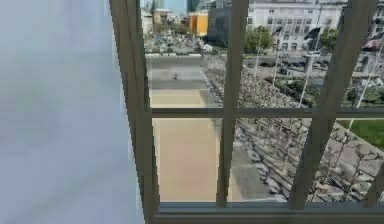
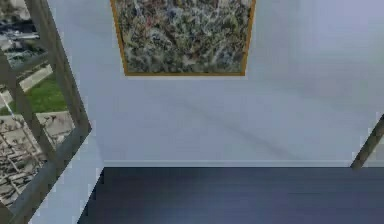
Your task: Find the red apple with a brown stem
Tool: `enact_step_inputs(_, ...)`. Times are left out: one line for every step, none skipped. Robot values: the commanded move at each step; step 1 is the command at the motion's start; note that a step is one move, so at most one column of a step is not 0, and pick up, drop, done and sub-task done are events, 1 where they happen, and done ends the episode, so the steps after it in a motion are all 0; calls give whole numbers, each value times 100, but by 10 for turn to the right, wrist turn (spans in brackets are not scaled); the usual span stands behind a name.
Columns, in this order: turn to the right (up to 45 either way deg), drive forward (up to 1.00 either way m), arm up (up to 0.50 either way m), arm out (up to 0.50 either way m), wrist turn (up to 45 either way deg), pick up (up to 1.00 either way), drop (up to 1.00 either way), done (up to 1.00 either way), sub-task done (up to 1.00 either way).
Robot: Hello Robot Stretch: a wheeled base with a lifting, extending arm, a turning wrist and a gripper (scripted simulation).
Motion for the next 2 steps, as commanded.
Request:
enact_step_inputs(450,0,0,0,0,0,0,0,0)
enact_step_inputs(450,0,0,0,0,0,0,0,0)
